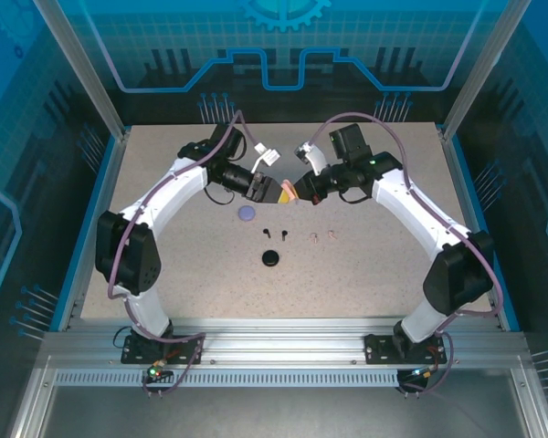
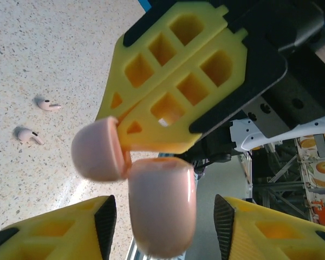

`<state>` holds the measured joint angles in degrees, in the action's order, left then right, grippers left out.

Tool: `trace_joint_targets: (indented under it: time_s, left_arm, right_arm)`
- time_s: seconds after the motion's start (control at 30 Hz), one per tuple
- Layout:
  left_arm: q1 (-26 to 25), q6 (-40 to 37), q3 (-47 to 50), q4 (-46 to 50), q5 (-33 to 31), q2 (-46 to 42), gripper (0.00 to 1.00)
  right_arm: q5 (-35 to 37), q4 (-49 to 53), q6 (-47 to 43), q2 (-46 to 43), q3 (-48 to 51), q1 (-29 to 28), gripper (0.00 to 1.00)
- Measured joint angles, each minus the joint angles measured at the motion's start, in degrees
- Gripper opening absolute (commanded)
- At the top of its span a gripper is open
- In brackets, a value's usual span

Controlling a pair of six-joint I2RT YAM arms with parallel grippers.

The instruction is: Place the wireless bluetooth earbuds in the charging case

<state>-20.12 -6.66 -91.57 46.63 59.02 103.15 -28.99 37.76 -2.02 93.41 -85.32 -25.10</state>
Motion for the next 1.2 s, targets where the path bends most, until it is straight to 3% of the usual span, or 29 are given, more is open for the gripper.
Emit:
trace_joint_targets:
  time_s: [0.63,0.7,0.77,0.83,1.2]
  left_arm:
    - [0.0,-2.8,-1.0,2.6,0.2,1.5,0.30]
    - [0.0,-2.8,-1.0,2.6,0.2,1.5,0.30]
    - [0.0,-2.7,-1.0,2.6,0.2,1.5,0.40]
    - [0.0,-2.7,-1.0,2.6,0.3,1.5,0.42]
    - [1.2,-2.7,-1.0,2.4,0.4,1.5,0.41]
  right_arm:
    - [0.0,1.4,-0.6,1.9,-1.6,-0.9,0.00]
    - [0.1,1.5,-0.6,1.9,-1.6,-0.8,0.00]
    - [0.1,1.5,-0.6,1.9,-1.6,-0.8,0.00]
    - [0.2,1.5,-0.6,1.9,-1.6,-0.8,0.00]
    - [0.4,1.7,-0.9,1.9,-1.6,-0.8,0.00]
